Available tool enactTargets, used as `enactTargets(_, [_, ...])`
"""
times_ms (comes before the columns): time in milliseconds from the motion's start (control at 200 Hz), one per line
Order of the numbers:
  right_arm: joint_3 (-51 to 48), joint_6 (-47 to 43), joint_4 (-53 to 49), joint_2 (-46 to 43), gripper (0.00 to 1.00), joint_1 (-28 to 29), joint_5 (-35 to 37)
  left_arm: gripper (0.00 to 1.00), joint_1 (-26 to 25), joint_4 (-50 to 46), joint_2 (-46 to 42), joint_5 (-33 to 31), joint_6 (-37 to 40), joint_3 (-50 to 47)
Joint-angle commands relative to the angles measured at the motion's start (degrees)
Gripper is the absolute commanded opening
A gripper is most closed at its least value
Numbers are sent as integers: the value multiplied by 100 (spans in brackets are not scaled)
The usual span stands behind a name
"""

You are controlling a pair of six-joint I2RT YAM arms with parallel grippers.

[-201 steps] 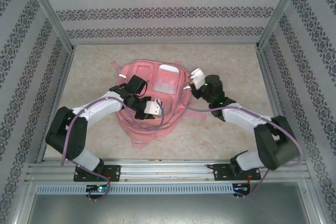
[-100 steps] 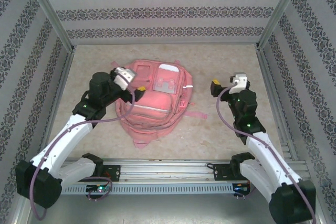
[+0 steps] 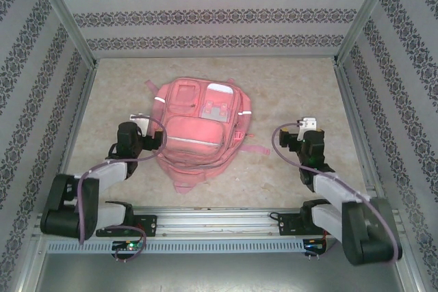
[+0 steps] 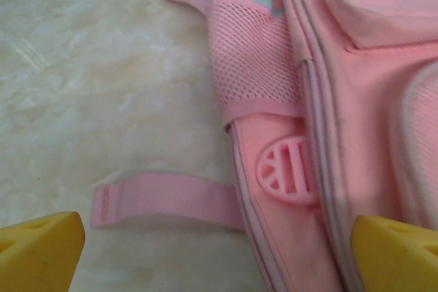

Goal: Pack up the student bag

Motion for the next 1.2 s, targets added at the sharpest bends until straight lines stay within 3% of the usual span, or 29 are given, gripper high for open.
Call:
enactTargets(0, [117,43,2050,831,98,-195,-442,100,148,2227,596,-87,-415,-105])
enactTargets(165, [534,-36,2601,2135,98,-311,-676,99,238,3741,1846,-111,-522,-201])
enactTargets(210, [525,-2,3353,2575,98,-306,-607,99,243,3025,1617,-98,-587,-69])
enactTargets(245, [557,26,2943,2405,98,-307,-504,99,259,2550,1535,30,-539,120])
enactTargets(295, [717,77,2272,2187,98,-298,-210,99,278,2718,1714,120,-480,198])
enactTargets(370, [762,230,2643,2431,98,-287,183,99,287,2616,1654,144,-504,190])
enactTargets(455, [772,191,2251,2306,98,-272,183,99,287,2615,1653,157,-500,192])
enactTargets(854, [772,169,2347,2353,98,-236,236,99,287,2548,1669,92,-501,238])
enactTargets(939, [779,44,2311,2361,98,-174,78,99,287,2547,1669,91,-502,238])
enactTargets(1059, [1031,81,2136,2380,98,-406,-709,99,283,2550,1670,92,-505,238])
enactTargets(1194, [1033,51,2135,2384,98,-368,-639,99,287,2549,1669,91,-501,237])
